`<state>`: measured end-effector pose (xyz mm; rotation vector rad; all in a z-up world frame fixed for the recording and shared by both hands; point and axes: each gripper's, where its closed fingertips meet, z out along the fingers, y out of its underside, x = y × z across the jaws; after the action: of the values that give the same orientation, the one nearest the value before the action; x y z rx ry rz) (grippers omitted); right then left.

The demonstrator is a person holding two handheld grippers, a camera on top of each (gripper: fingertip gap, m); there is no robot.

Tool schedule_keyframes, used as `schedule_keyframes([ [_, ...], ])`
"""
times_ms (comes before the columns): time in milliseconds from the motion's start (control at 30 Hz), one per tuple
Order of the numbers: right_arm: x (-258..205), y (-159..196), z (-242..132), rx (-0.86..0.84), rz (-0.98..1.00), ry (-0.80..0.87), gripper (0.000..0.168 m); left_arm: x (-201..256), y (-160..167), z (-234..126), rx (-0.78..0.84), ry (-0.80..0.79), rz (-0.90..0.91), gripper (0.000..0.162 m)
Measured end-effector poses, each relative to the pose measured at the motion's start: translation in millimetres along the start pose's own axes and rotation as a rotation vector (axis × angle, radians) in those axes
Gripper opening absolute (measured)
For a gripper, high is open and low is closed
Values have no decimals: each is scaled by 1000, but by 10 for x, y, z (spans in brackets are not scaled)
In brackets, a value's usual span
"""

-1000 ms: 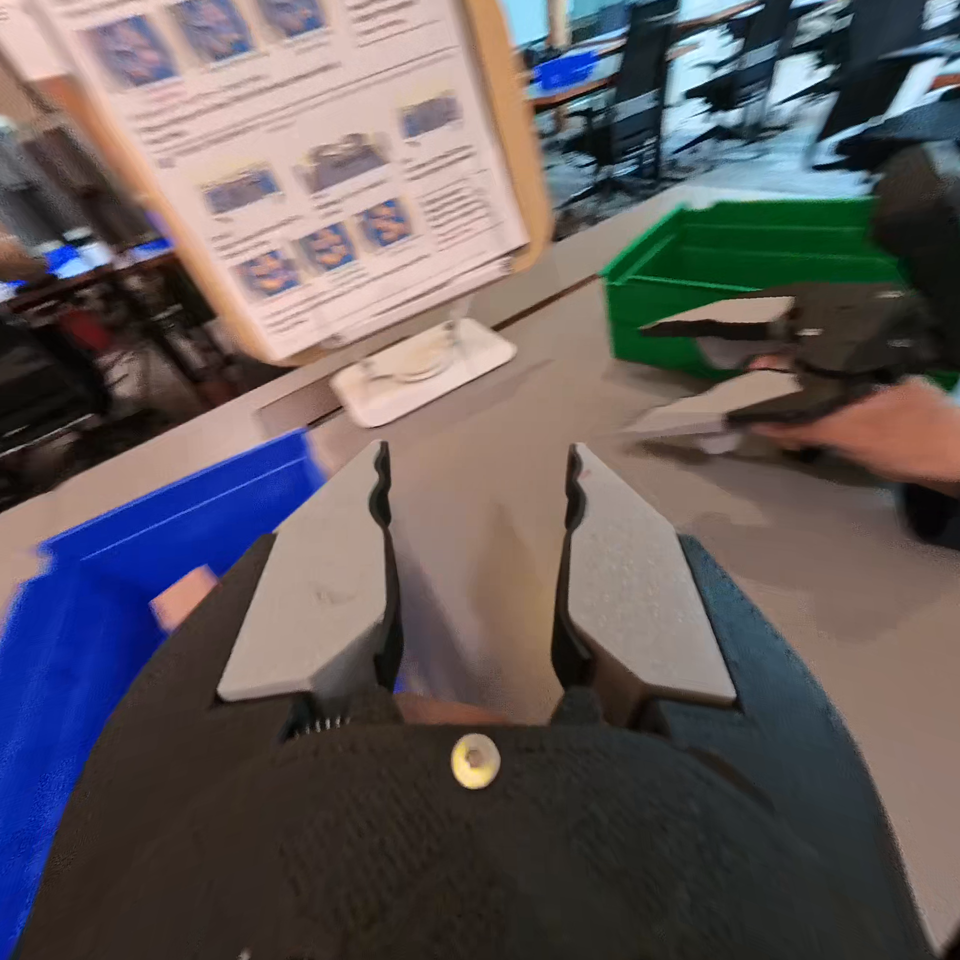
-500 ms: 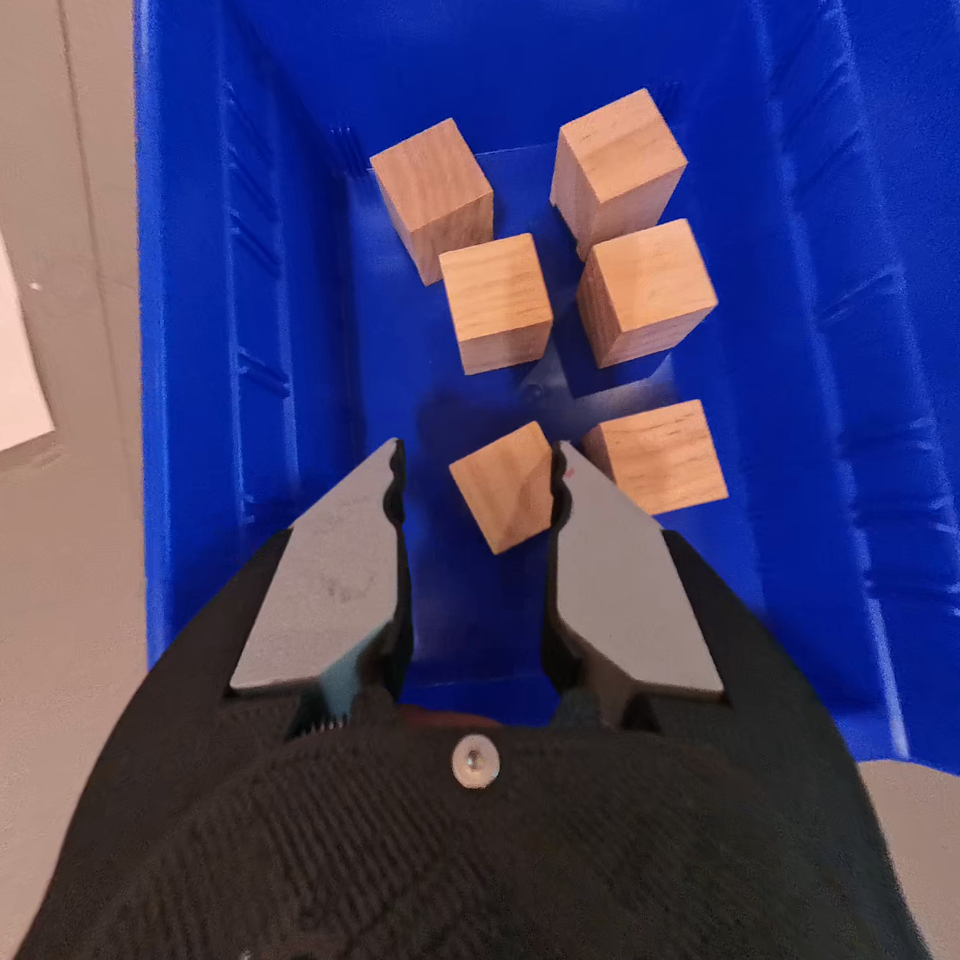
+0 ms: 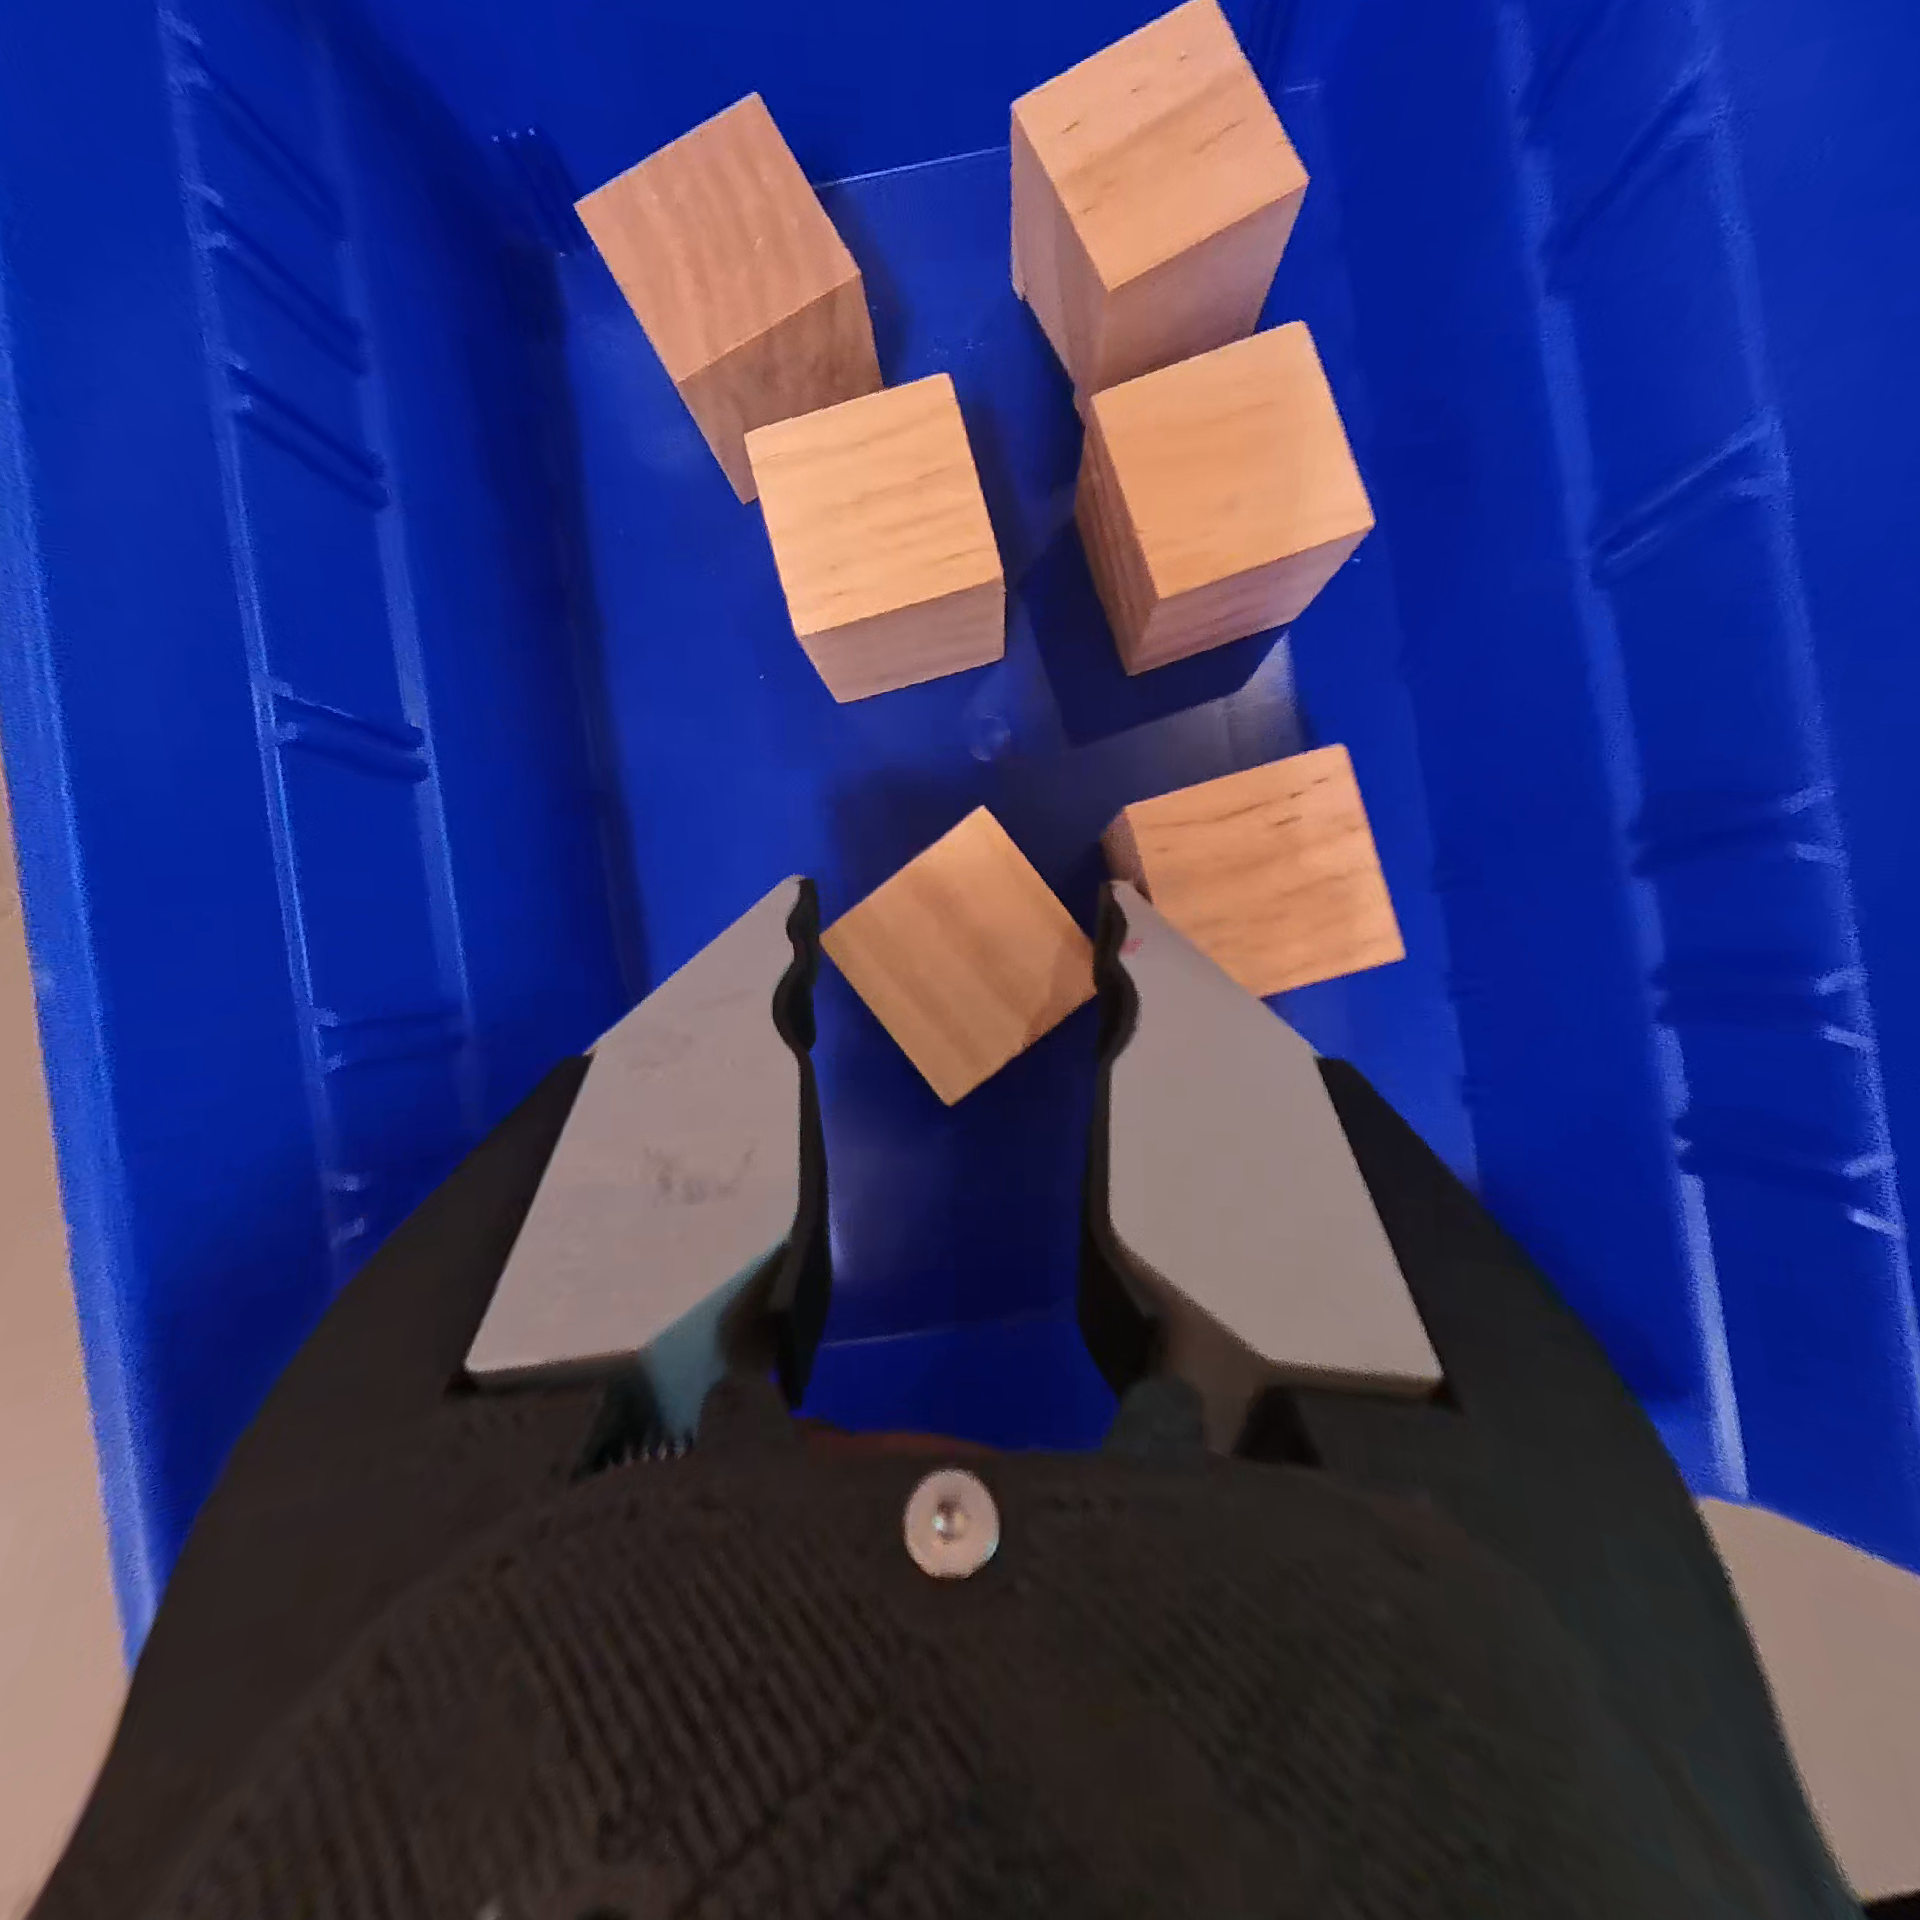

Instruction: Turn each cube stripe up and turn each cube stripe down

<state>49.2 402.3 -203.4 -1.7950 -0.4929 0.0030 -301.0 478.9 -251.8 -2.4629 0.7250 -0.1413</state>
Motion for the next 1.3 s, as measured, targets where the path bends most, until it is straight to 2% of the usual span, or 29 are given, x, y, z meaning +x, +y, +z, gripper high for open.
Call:
schedule_keyframes([
  [267, 153, 15, -30, -12, -4, 80, 96, -23, 11, 39, -6, -23, 1, 52],
  [367, 131, 11, -29, -14, -13, 75, 96, -45, 38, 12, -33, -35, 24, 49],
  [833, 78, 14, -16, -17, -11, 49, 96, -64, 76, -37, -44, -7, -5, 53],
  [1133, 42, 21, -4, -20, -12, 36, 96, -28, -321, -494, 60, -32, 29, 55],
  [1300, 52, 15, -10, -17, -7, 40, 96, 7, -292, -466, 34, -26, 26, 55],
])
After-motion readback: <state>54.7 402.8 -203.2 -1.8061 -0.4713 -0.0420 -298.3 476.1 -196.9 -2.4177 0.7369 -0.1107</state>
